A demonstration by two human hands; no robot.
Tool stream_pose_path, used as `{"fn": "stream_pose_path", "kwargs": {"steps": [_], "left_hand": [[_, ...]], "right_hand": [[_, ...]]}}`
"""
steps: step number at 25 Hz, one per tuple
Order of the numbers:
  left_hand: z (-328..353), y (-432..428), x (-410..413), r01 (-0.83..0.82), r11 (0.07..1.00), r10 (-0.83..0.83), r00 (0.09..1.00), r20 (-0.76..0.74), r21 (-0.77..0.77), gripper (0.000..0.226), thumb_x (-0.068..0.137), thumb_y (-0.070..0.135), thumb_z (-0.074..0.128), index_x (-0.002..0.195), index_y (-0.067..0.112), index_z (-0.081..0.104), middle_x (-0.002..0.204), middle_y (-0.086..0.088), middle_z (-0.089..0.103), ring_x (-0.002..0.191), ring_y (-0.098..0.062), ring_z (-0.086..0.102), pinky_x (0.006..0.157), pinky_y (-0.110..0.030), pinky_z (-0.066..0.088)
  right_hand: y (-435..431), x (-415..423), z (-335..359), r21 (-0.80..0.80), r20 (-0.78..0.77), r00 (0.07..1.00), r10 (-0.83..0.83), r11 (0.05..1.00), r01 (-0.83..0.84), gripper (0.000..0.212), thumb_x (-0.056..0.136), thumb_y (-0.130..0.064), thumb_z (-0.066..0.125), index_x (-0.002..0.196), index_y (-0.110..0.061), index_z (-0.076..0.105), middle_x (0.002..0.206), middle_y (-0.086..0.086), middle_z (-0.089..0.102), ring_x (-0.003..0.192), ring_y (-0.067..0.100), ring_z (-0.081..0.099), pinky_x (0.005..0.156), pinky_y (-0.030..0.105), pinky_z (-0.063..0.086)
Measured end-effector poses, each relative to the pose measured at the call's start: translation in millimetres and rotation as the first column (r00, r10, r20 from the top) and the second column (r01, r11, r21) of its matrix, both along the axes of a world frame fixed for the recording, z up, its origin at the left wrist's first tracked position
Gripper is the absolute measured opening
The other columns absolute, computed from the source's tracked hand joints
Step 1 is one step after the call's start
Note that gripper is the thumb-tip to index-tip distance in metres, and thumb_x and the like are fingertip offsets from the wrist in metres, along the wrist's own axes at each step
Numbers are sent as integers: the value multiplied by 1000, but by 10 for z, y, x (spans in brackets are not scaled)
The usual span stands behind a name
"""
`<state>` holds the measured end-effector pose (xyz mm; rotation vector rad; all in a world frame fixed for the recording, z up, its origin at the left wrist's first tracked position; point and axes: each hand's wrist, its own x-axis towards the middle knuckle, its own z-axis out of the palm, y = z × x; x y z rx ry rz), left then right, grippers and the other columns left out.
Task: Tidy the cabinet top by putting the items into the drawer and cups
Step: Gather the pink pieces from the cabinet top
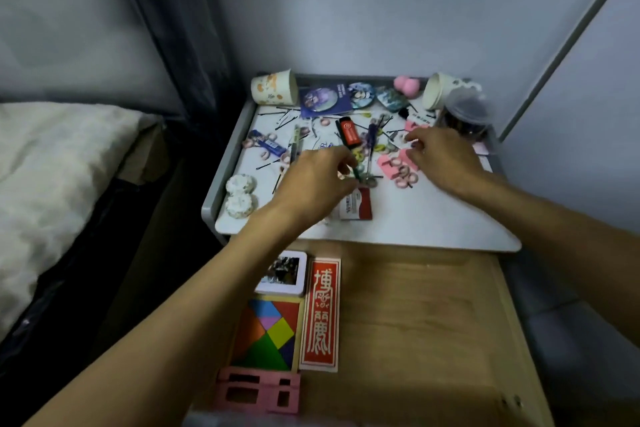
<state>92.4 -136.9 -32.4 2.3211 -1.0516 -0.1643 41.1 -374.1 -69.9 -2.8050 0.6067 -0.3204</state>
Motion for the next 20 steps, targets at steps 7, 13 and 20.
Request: {"fn": "stream_pose_path", "kwargs": {"steps": [7,13,20], "left_hand": [[-366,-966,311,139,962,-204,938,279,237,30,90,21,62,120,20,64,111,-9,62,102,-32,59,68,-34,46],[-442,-1105,427,178,969,-224,925,307,172,22,87,27,69,108,22,69,96,-6,65,84,-27,62,62,-29,41],[-486,-1019,468,229,968,-252,888,385,107,27,91,26,65,113,10,64,100,-12,67,85,-30,64,67,-31,46]], "right_hand": [[-58,102,-5,-222,-55,998,37,974,-48,15,92,-19,57,99,-17,70,102,11,71,94,33,66,67,33,47],[-126,6,-104,-285,10,981,192,941,-181,27,92,-16,54,118,-19,61,109,6,64,97,32,63,64,39,51],[-150,-2,-175,-54,-8,982,187,981,-187,27,94,-20,59,120,-20,60,114,7,64,101,29,60,77,37,50]]}}
